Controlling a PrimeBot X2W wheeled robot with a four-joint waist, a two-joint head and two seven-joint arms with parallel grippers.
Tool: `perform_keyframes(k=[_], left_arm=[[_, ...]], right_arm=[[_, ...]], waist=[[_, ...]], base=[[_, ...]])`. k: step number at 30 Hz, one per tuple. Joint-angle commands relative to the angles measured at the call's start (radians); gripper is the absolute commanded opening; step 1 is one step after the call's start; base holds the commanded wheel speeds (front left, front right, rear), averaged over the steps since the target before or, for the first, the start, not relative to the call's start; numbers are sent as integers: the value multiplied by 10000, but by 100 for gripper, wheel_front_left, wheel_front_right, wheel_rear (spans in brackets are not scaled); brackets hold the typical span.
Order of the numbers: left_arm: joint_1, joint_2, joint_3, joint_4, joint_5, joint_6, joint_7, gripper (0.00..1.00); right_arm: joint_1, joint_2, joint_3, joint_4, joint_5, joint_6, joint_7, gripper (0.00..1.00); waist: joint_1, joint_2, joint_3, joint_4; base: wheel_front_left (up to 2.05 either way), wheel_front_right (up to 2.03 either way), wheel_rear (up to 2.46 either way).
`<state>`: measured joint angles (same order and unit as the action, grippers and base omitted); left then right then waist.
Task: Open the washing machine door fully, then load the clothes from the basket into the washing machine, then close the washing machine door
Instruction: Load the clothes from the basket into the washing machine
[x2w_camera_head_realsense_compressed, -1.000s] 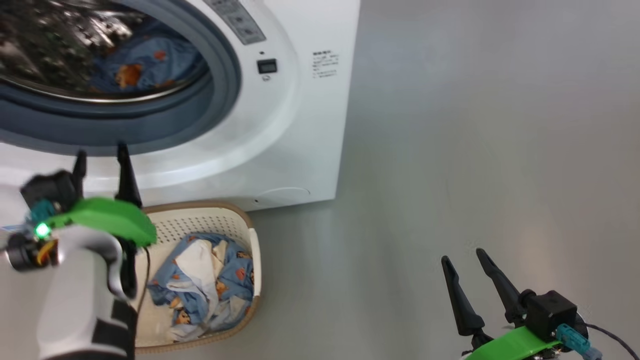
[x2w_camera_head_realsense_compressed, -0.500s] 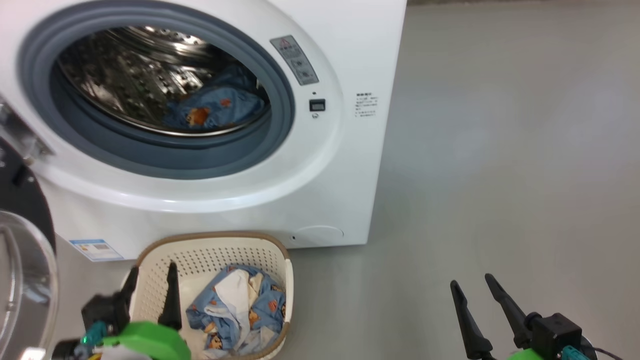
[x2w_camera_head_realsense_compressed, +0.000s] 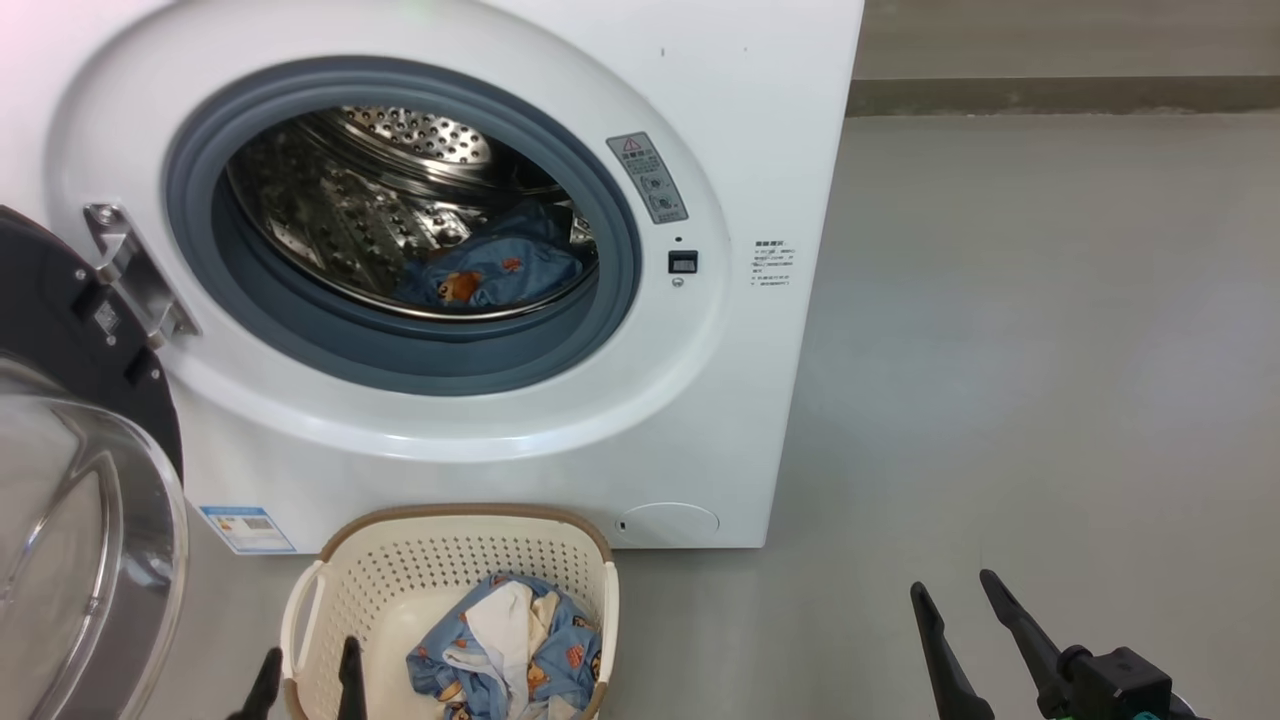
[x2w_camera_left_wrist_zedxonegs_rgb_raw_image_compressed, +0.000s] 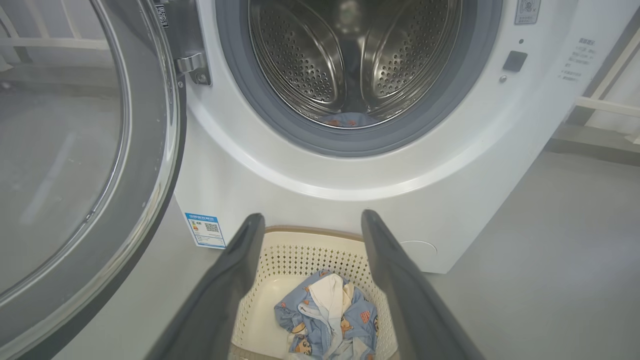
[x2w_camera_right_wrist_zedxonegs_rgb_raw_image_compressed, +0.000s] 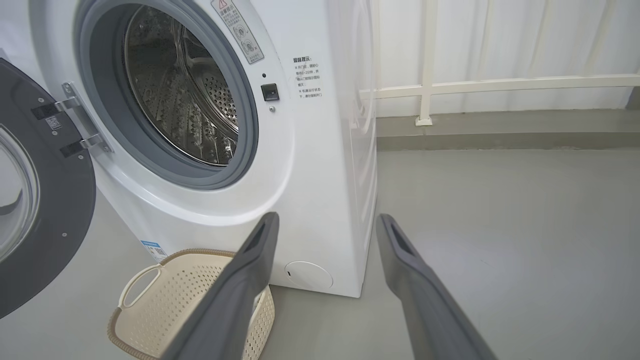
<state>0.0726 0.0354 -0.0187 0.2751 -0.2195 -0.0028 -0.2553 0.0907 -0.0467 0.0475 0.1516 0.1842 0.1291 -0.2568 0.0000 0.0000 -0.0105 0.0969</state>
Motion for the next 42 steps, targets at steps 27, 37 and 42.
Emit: perform_keyframes(k=[27, 37, 42], left_arm=[[603, 149, 293, -1599, -447, 620, -65, 100], [799, 149, 321, -1582, -456, 607, -65, 100], [857, 149, 345, -1674, -436, 588, -65, 100]], right_arm=[[-96, -62, 79, -464, -320, 16, -49, 100], [-30, -54, 132, -480, -323, 16, -49, 100], [8, -52, 131, -514, -327, 16, -49, 100]], waist=[[0, 0, -64, -455], [0, 0, -110, -550], [0, 0, 36, -626]], base=[[0, 0, 0], [0, 0, 0], [0, 0, 0]])
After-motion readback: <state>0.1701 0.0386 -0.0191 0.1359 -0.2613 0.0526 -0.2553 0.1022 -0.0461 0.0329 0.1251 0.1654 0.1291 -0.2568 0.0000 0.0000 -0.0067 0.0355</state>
